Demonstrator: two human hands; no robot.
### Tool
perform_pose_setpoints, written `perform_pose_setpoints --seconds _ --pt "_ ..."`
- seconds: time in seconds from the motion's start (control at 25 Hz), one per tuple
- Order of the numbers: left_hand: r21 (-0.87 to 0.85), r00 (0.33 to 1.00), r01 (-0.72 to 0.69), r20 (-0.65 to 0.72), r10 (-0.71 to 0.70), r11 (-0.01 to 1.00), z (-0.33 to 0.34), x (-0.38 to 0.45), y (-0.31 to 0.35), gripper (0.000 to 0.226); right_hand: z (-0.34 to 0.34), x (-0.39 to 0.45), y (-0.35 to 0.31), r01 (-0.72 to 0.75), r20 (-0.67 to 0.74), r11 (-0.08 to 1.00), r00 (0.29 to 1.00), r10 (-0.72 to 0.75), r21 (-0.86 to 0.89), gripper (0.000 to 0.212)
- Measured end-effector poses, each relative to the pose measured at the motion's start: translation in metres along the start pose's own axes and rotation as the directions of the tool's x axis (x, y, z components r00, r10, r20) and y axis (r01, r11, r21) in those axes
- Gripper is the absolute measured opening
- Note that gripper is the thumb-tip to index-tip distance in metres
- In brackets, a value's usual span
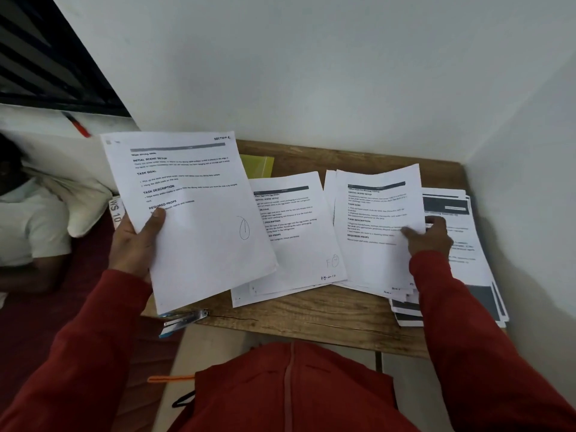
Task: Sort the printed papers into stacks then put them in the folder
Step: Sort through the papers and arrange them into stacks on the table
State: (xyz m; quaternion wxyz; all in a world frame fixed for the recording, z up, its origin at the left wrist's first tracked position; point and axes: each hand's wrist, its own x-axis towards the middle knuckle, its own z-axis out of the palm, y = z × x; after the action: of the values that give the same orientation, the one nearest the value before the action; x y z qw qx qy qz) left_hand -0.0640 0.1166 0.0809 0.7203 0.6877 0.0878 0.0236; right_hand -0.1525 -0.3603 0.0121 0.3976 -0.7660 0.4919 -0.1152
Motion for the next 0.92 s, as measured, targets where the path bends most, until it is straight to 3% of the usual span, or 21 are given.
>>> perform_pose_setpoints --seconds 0.12,0.2,0.28,0.32,0.4,0.48,0.56,0.68,0.76,0.92 --pt "0.003 1.0 0.003 -0.016 -0.003 1.0 -0.003 0.001 -0.002 0.021 -0.024 -0.009 -0.024 0.172 -0.113 0.976 0.976 -0.187 -0.137 0.028" --pt "-0.003 0.999 0.002 -0.033 -0.002 1.0 -0.008 0.003 -0.002 0.033 -0.038 -0.021 -0.046 0.393 -0.217 0.9 0.877 -0.428 -0.188 0.029" --pt "-0.026 0.999 -0.012 -0.039 0.011 1.0 -0.014 0.003 0.0 0.037 -0.04 -0.039 -0.07 0.566 -0.324 0.823 0.77 -0.549 -0.048 0.032" --pt "-0.038 0.999 -0.012 -0.037 0.01 0.999 -0.016 0.002 0.001 0.035 -0.032 -0.045 -0.079 0.598 -0.351 0.799 0.761 -0.546 0.053 0.032" --pt "-0.055 0.999 0.001 -0.04 -0.004 0.998 -0.02 0.0 0.003 0.027 -0.001 -0.057 -0.091 0.529 -0.255 0.816 0.843 -0.474 0.232 0.036" --pt "-0.058 0.999 0.005 -0.05 -0.008 0.998 -0.026 -0.003 0.004 0.022 0.039 -0.065 -0.089 0.366 -0.002 0.883 0.924 -0.382 0.292 0.037" --pt "-0.053 0.997 0.017 -0.074 -0.02 0.998 -0.029 -0.005 0.007 0.028 0.075 -0.076 -0.072 0.364 0.206 0.916 0.896 -0.394 0.169 0.035" --pt "-0.043 0.996 0.011 -0.085 -0.015 0.999 -0.033 -0.008 0.01 0.037 0.114 -0.091 -0.051 0.402 0.369 0.915 0.846 -0.384 0.032 0.044" --pt "-0.03 0.996 0.015 -0.083 -0.018 0.999 -0.037 -0.007 0.009 0.038 0.121 -0.091 -0.048 0.466 0.362 0.885 0.83 -0.425 -0.027 0.055" --pt "-0.057 0.998 0.03 -0.051 -0.033 0.998 -0.036 -0.007 0.003 0.037 0.078 -0.055 -0.041 0.396 0.062 0.907 0.918 -0.391 -0.147 0.061"
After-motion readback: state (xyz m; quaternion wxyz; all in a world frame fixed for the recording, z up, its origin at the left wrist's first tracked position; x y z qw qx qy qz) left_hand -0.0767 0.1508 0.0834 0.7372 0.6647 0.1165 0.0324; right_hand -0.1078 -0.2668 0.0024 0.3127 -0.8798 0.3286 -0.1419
